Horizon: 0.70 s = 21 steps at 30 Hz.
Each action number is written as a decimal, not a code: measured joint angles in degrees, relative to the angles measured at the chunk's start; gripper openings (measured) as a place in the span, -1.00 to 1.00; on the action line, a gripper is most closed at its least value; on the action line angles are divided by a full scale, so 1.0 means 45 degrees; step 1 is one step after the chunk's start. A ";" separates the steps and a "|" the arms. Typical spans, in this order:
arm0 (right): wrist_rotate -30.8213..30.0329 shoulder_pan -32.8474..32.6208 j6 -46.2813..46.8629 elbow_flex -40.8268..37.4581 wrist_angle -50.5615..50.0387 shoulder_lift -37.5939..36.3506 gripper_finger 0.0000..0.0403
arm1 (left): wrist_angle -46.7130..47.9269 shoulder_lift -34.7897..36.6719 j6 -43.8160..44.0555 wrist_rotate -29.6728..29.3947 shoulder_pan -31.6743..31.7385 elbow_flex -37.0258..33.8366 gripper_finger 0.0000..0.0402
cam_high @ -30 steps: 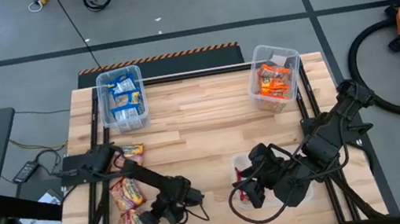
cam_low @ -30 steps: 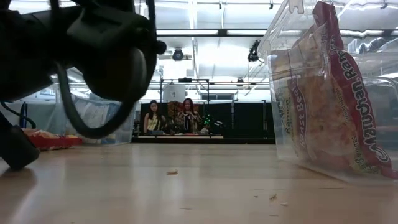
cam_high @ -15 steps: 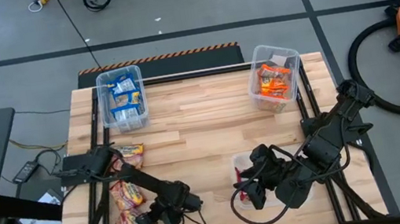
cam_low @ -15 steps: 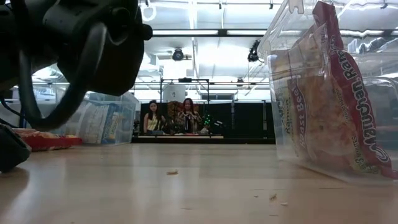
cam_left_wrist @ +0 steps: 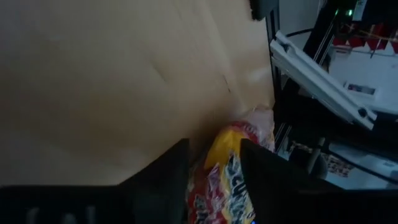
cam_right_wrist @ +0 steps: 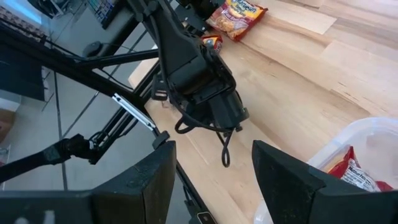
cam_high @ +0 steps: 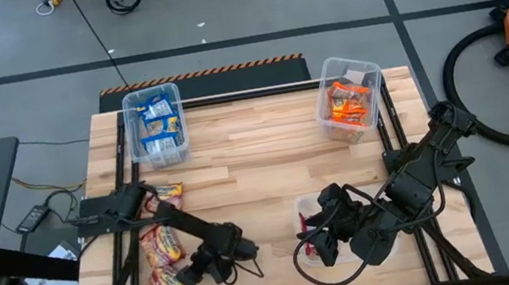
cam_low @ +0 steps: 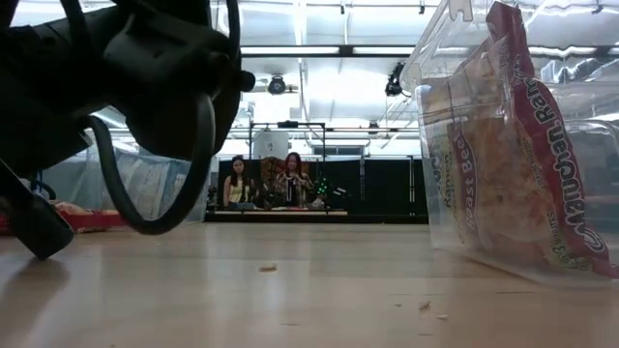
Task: Sort Maruchan noodles
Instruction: Put the red noodle pack into the bottom transparent bin
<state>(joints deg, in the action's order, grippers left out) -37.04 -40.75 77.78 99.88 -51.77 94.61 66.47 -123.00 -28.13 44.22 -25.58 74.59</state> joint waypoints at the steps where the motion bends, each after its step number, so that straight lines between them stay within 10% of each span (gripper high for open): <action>1: 0.0000 0.0016 0.0000 0.0000 0.0003 -0.0004 0.08 | 0.0187 0.0000 -0.0248 -0.0027 0.0031 0.0000 -0.22; 21: -0.0024 0.0123 0.0036 0.0019 0.0598 -0.0005 0.07 | 0.0332 0.1001 -0.0755 -0.0291 -0.0055 -0.1666 -0.14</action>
<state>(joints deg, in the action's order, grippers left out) -37.15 -40.20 77.94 99.96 -49.07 94.59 67.96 -118.49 -31.53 42.91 -25.82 67.09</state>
